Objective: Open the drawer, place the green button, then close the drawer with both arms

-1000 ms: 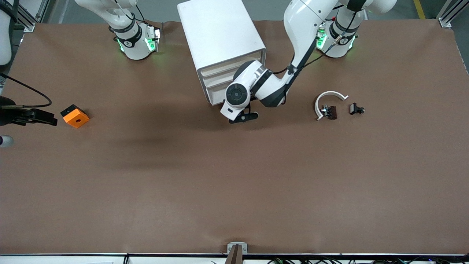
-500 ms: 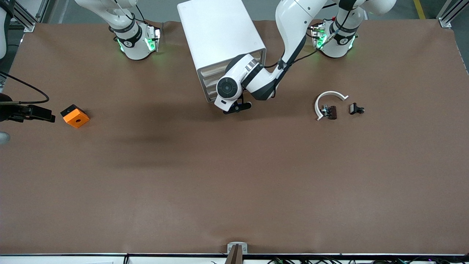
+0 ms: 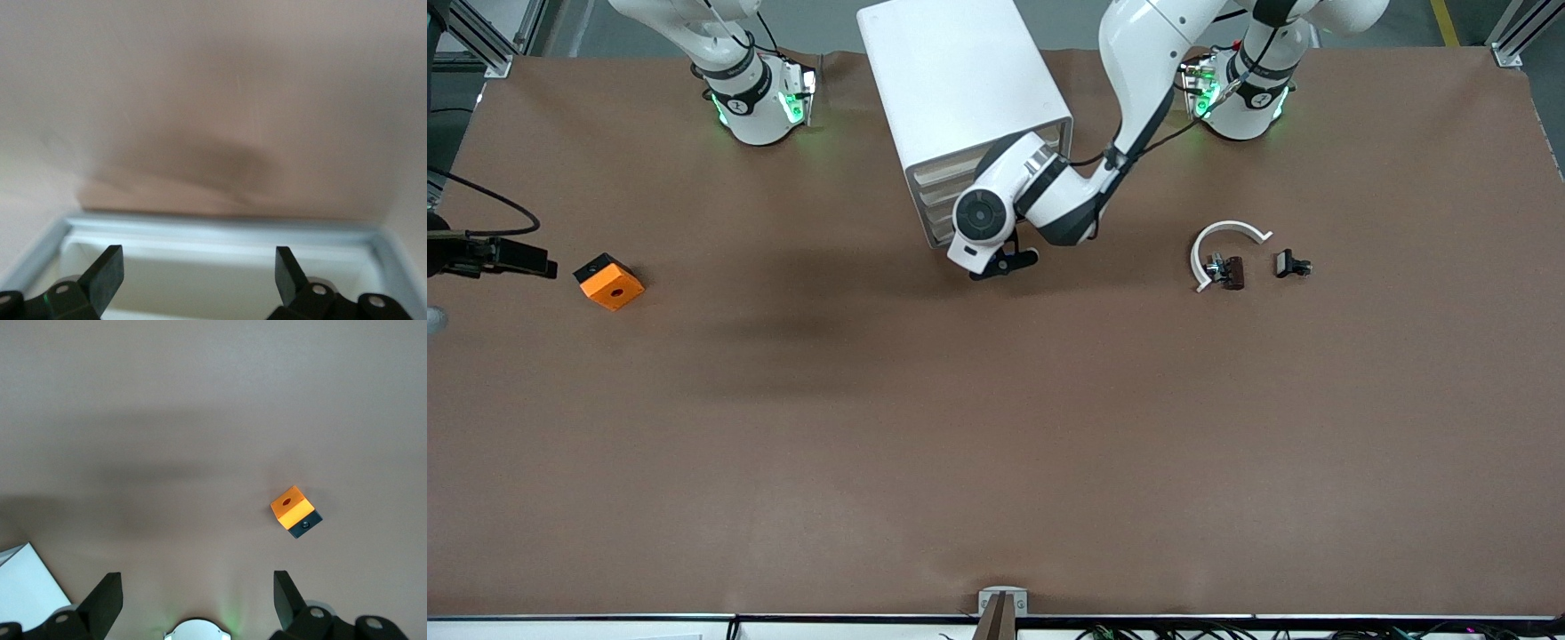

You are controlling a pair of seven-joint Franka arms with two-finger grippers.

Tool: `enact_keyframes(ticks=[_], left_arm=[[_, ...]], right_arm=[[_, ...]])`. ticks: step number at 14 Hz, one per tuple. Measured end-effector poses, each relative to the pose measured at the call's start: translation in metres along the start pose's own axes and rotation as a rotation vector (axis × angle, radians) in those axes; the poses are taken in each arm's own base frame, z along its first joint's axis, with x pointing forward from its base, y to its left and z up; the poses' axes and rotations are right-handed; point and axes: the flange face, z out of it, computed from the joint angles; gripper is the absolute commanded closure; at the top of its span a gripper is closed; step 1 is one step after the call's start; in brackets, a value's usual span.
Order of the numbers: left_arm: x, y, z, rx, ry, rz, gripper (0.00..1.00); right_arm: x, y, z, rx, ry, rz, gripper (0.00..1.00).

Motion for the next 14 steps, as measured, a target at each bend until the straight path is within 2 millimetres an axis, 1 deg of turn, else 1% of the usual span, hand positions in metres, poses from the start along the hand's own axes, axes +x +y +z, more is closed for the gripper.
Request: enact_keyframes(ticks=[1,3,5,6,8,10,11,12,14], left_arm=[[0.029,-0.013,-0.023,-0.024,0.027,-0.029,0.00],[0.083,-0.048,-0.079,-0.083,0.088,-0.084,0.00],[0.124,-0.092,-0.138,-0.116,0.182,-0.135,0.00],[0.140,-0.115,-0.164,-0.120,0.235,-0.157,0.00],[0.164,-0.161,-0.213,-0.142,0.314,-0.215,0.00],[0.184,-0.215,-0.259,-0.189,0.350,-0.292,0.00],[0.191,-0.243,-0.280,-0.205,0.361,-0.327,0.00],[0.194,-0.270,-0.298,-0.208,0.363,-0.343,0.00],[0.193,-0.316,-0.329,-0.172,0.339,-0.312,0.00]], right_arm=[[-0.003,0.000,-0.005,0.000,0.008,-0.001,0.00],[-0.013,0.000,-0.017,0.000,0.031,0.000,0.00],[-0.023,0.001,-0.027,0.001,0.042,0.001,0.00],[-0.027,0.002,-0.028,0.002,0.041,0.003,0.00],[-0.034,0.006,-0.026,0.006,0.032,0.011,0.00],[-0.042,0.009,-0.026,0.009,0.035,0.014,0.00],[-0.046,0.008,-0.028,0.009,0.046,0.012,0.00],[-0.049,0.006,-0.032,0.009,0.063,0.008,0.00],[-0.059,0.000,-0.038,0.007,0.089,-0.003,0.00]])
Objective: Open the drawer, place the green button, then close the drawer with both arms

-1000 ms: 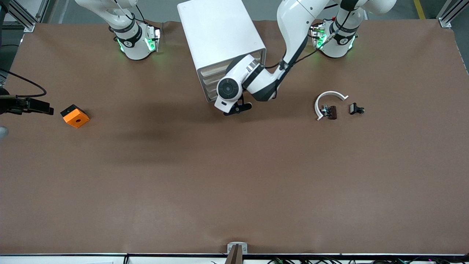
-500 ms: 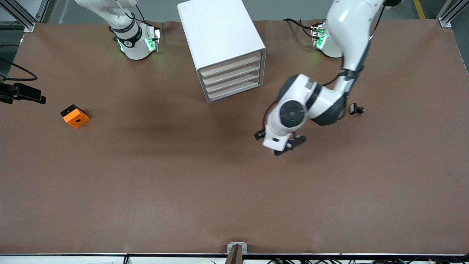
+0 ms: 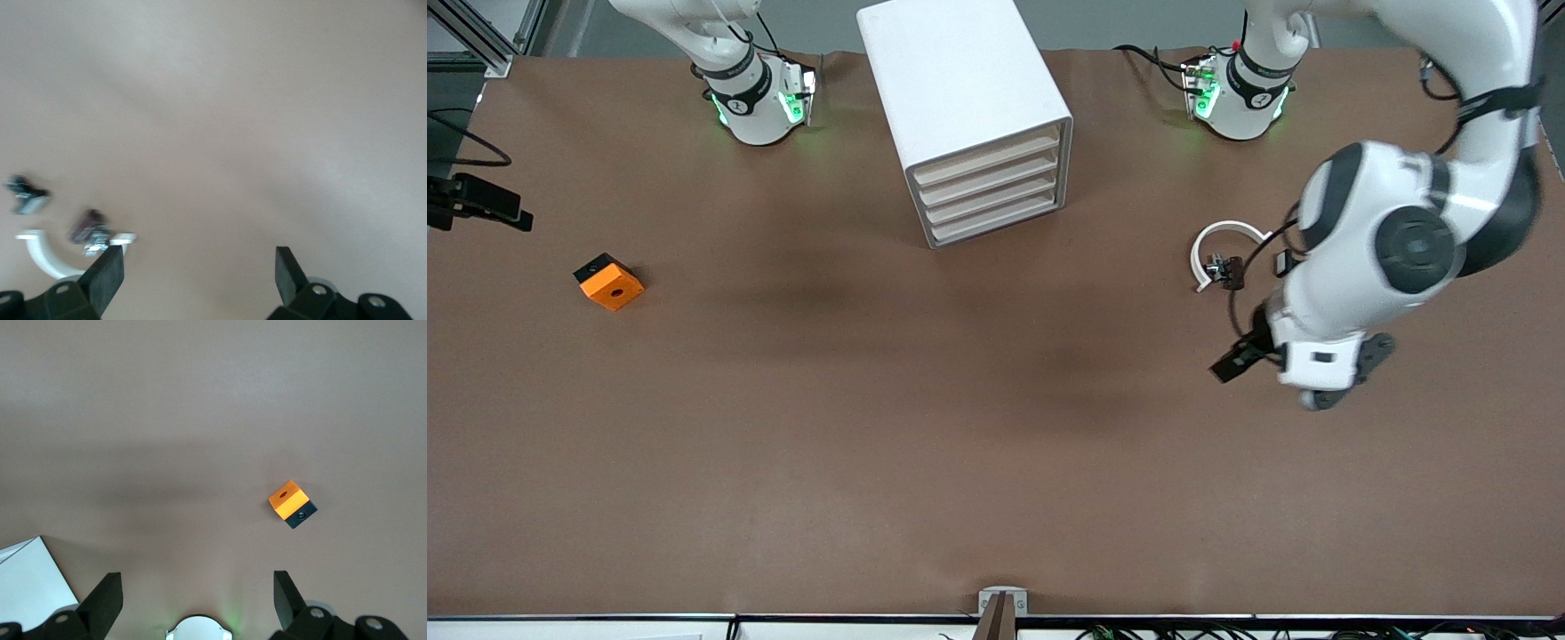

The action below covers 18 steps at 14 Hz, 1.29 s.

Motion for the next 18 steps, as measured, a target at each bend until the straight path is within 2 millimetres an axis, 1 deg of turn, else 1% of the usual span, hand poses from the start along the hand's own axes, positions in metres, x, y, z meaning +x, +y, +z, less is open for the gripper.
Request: enact_keyframes(ticks=[3,5,7,10,12,14,17,18], left_arm=[[0.023,-0.046,-0.038,0.051,-0.056,0.117,0.00],[0.035,-0.069,-0.056,0.048,-0.066,0.248,0.00],[0.039,-0.088,-0.077,0.033,-0.052,0.346,0.00],[0.028,-0.107,-0.110,0.024,-0.030,0.392,0.00],[0.019,-0.119,-0.129,0.016,-0.008,0.420,0.00],[0.011,-0.138,-0.138,0.016,0.004,0.457,0.00],[-0.010,-0.161,-0.142,0.009,0.023,0.473,0.00],[-0.016,-0.166,-0.143,0.007,0.025,0.475,0.00]], right_arm=[[-0.011,-0.001,0.002,0.000,0.039,-0.003,0.00],[-0.020,-0.001,0.006,0.002,0.055,-0.003,0.00],[-0.029,-0.001,0.005,0.003,0.066,-0.003,0.00],[-0.038,-0.001,-0.003,0.003,0.083,-0.004,0.00],[-0.039,-0.002,-0.002,0.003,0.086,-0.005,0.00],[-0.037,-0.004,-0.001,0.001,0.095,-0.009,0.00],[-0.036,-0.004,-0.002,0.001,0.102,-0.010,0.00],[-0.036,-0.004,-0.002,0.001,0.102,-0.010,0.00]])
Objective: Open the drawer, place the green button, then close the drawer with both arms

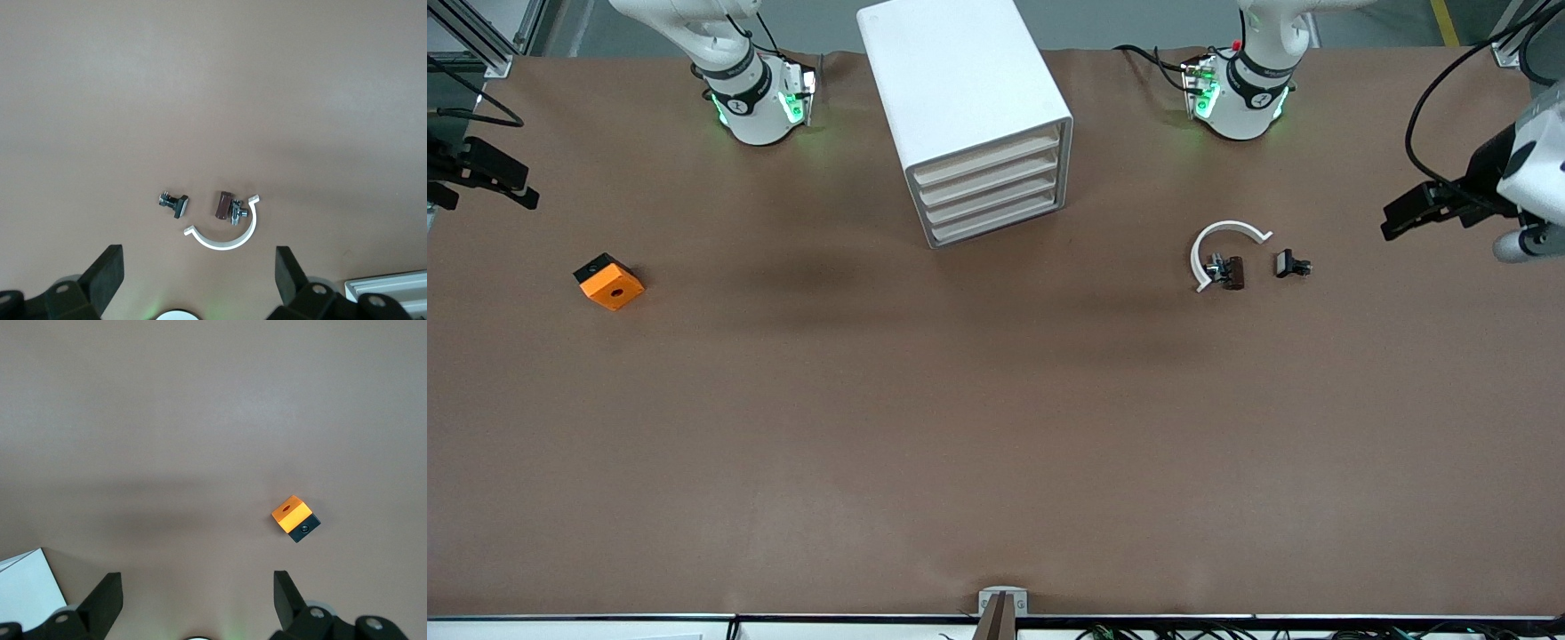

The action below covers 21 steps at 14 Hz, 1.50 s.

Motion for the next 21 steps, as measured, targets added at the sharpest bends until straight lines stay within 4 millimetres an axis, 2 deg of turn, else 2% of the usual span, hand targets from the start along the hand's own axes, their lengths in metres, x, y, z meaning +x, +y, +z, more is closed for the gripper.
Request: enact_keyframes(ticks=[3,16,21], left_arm=[[-0.008,0.002,-0.001,0.001,0.006,0.007,0.00],[-0.004,0.001,-0.001,-0.004,0.034,0.097,0.00],[-0.004,0.003,-0.015,-0.010,0.067,0.101,0.00]], right_arm=[[0.000,0.000,-0.002,0.000,0.006,0.001,0.00],[-0.001,0.007,-0.006,0.024,0.022,0.074,0.00],[-0.004,0.008,-0.009,0.024,0.029,0.076,0.00]])
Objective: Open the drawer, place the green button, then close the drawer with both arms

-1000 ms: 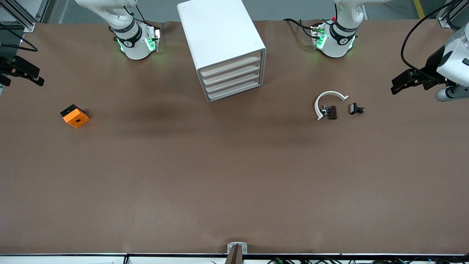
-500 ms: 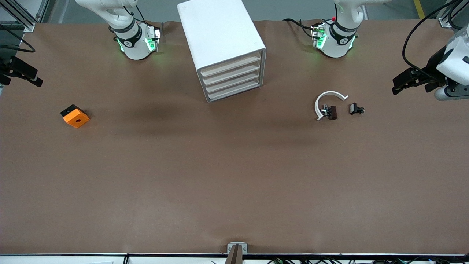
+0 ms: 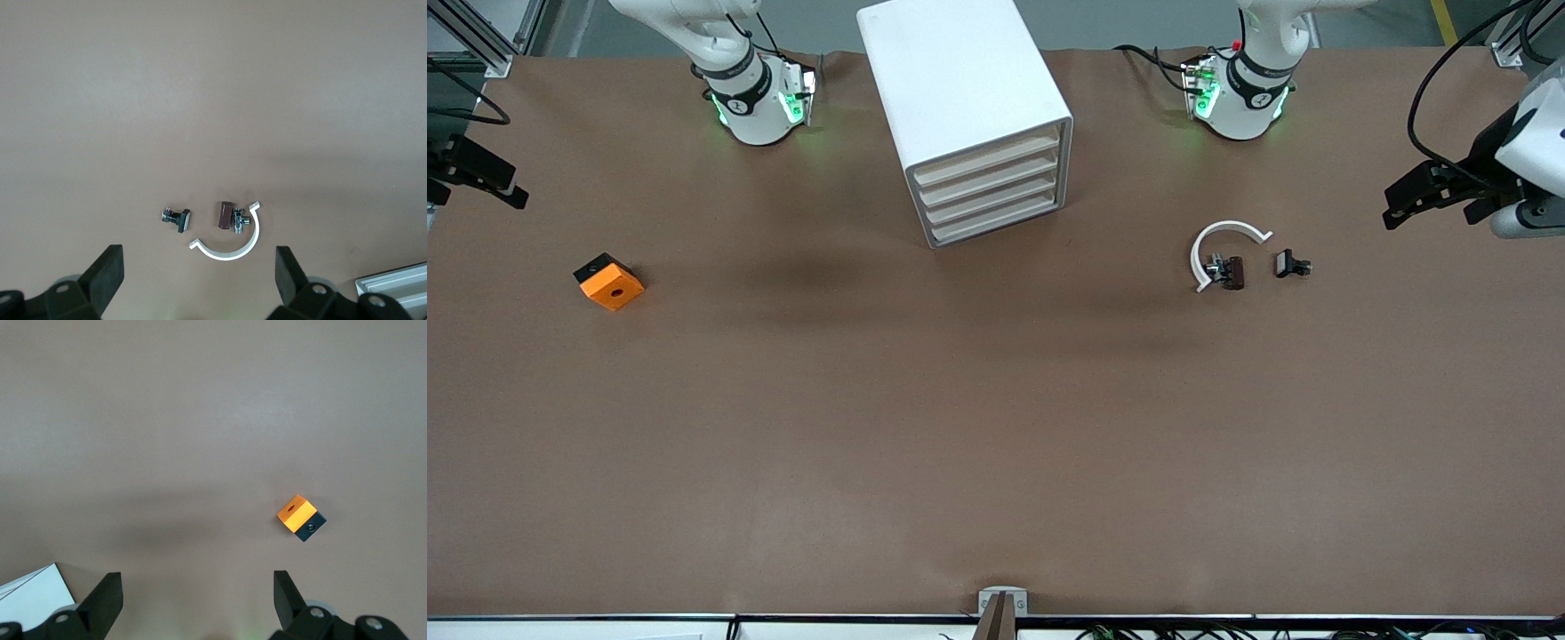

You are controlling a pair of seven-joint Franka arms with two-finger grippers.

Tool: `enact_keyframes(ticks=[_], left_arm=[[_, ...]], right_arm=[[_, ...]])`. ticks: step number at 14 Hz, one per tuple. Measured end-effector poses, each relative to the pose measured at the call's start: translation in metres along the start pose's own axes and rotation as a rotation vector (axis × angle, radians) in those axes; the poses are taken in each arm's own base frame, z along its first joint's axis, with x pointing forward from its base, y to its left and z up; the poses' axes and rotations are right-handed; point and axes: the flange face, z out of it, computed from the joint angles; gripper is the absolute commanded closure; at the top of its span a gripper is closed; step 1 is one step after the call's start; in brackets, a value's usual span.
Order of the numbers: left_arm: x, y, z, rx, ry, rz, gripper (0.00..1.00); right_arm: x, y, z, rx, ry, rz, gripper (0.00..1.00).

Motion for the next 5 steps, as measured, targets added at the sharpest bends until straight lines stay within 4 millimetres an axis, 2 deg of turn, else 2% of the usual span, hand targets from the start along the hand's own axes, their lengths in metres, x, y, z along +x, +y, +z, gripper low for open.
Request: enact_keyframes(ticks=[5], left_arm=[[0.0026,-0.0011,-0.0078,-0.003,0.017,-0.002,0.00]], right_arm=[[-0.0013,0.0016,-0.0012,0.001,0.002,0.003,0.00]])
